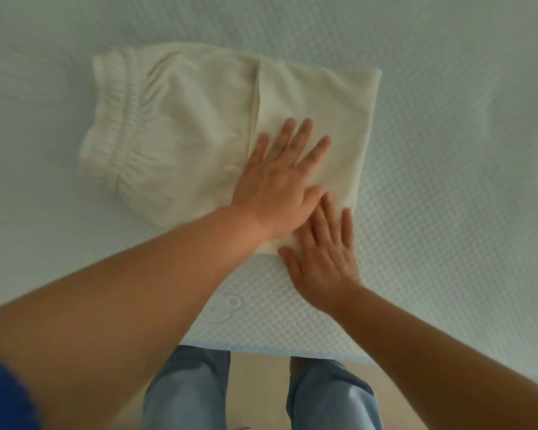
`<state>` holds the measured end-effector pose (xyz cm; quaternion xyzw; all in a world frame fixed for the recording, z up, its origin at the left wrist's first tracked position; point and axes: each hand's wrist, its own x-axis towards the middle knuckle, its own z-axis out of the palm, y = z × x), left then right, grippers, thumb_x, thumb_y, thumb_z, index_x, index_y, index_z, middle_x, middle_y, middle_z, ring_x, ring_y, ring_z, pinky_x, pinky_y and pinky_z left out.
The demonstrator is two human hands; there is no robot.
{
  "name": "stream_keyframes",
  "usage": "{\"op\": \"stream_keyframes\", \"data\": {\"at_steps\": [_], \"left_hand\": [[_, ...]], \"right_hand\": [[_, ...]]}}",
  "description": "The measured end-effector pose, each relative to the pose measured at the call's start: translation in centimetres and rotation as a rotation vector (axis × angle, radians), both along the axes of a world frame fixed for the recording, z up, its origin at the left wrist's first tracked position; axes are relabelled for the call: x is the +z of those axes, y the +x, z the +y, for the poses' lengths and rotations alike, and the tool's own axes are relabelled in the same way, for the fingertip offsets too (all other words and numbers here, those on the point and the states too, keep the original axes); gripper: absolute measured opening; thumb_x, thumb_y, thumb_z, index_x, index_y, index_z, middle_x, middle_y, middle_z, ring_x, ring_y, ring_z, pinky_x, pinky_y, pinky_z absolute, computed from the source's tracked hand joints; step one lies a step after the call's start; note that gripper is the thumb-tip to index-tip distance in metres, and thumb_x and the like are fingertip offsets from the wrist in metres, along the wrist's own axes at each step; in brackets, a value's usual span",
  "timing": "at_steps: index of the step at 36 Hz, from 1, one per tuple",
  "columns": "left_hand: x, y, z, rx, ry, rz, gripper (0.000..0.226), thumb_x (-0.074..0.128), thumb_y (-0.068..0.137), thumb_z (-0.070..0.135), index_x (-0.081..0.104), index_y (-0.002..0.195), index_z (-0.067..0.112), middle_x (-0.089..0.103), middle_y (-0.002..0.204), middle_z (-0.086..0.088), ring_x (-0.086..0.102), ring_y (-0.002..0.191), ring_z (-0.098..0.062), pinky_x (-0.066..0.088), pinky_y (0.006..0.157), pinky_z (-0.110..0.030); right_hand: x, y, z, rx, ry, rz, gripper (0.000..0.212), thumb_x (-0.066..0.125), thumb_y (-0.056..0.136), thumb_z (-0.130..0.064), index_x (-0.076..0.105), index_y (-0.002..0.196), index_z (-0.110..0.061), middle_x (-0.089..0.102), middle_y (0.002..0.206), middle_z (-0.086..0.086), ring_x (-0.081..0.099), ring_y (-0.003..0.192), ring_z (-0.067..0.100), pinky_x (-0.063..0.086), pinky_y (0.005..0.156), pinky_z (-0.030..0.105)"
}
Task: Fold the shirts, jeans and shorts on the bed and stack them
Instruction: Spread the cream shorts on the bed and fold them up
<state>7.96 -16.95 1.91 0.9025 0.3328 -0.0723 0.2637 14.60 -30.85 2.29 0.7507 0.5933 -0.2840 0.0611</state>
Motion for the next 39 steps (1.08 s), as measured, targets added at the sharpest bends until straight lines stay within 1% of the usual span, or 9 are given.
{"op": "stream_keyframes", "data": {"at_steps": [5,8,14,21,25,29,33,35,39], "left_hand": [[-2.6,-1.0,1.9,-0.018,0.190,0.161,0.076,0.021,0.086,0.064,0.013,0.150,0.025,0.003,0.159,-0.004,-0.003,0.146,-0.021,-0.008,0.113,-0.048],[-2.2,-1.4,2.3,-0.005,0.188,0.199,0.079,0.018,0.085,0.064,0.009,0.151,0.021,-0.002,0.159,-0.006,-0.008,0.145,-0.022,-0.011,0.112,-0.046],[0.0,-1.2,0.3,-0.027,0.205,0.068,0.079,0.028,0.083,0.057,0.023,0.148,0.012,0.013,0.157,-0.015,0.005,0.145,-0.027,-0.003,0.113,-0.050],[-1.6,-4.4,0.1,-0.084,0.200,0.281,0.087,0.022,0.080,0.069,0.025,0.148,0.014,0.015,0.156,-0.013,0.010,0.145,-0.023,-0.003,0.111,-0.057],[-1.5,-4.6,0.9,-0.107,0.187,0.321,0.090,0.016,0.079,0.072,0.011,0.150,0.018,0.002,0.159,-0.008,-0.003,0.146,-0.018,-0.008,0.112,-0.051],[0.4,-4.3,0.5,-0.040,0.092,0.223,0.081,0.043,0.084,0.055,0.017,0.150,0.015,0.004,0.159,-0.008,-0.002,0.146,-0.019,-0.003,0.115,-0.044],[3.8,-6.7,-0.8,0.324,0.089,-0.231,0.040,0.055,0.078,0.028,0.067,0.111,0.008,0.063,0.116,-0.015,0.055,0.115,-0.031,0.040,0.097,-0.039],[5.0,-8.8,-1.3,0.637,0.106,-0.274,0.026,0.056,0.076,0.026,0.069,0.090,0.009,0.064,0.088,-0.010,0.060,0.087,-0.029,0.043,0.078,-0.031],[5.0,-12.3,-0.1,1.456,-0.232,-0.113,0.035,0.066,0.078,0.040,0.059,0.089,0.008,0.060,0.086,-0.015,0.058,0.083,-0.028,0.041,0.071,-0.033]], "right_hand": [[-0.6,-0.3,-2.0,0.033,0.097,0.033,0.064,0.032,0.093,-0.041,0.016,0.146,-0.009,0.006,0.153,0.010,0.001,0.142,0.028,0.002,0.114,0.051],[-0.2,0.2,-3.1,0.051,0.128,0.132,0.066,0.035,0.094,-0.042,0.015,0.147,-0.010,0.003,0.155,0.008,-0.004,0.144,0.026,-0.006,0.117,0.044],[1.2,3.6,1.9,-0.229,0.451,0.164,0.054,0.041,0.092,-0.036,0.045,0.136,-0.005,0.032,0.148,0.019,0.018,0.141,0.032,0.013,0.114,0.048],[-2.9,9.7,9.9,-0.102,0.088,-0.065,0.078,0.024,0.093,-0.060,-0.006,0.150,-0.016,-0.014,0.157,0.007,-0.016,0.144,0.020,-0.012,0.114,0.040],[-3.0,9.8,9.9,-0.060,0.043,-0.087,0.081,0.020,0.091,-0.064,-0.012,0.149,-0.016,-0.019,0.156,0.006,-0.020,0.143,0.020,-0.013,0.114,0.041],[-0.8,8.2,9.7,-0.100,0.117,-0.069,0.080,0.027,0.093,-0.058,-0.006,0.150,-0.014,-0.013,0.158,0.007,-0.016,0.144,0.020,-0.013,0.113,0.039],[1.7,4.7,8.4,-0.075,0.161,0.014,0.074,0.030,0.093,-0.053,0.005,0.151,-0.016,-0.005,0.159,0.005,-0.013,0.144,0.019,-0.013,0.113,0.035],[2.6,2.9,7.5,-0.122,0.140,0.076,0.070,0.036,0.093,-0.051,0.014,0.150,-0.016,0.003,0.159,0.006,-0.009,0.145,0.019,-0.010,0.113,0.036],[3.3,0.7,5.7,-0.268,0.107,0.122,0.066,0.043,0.092,-0.046,0.023,0.147,-0.016,0.011,0.157,0.006,-0.003,0.144,0.018,-0.002,0.114,0.039]]}}
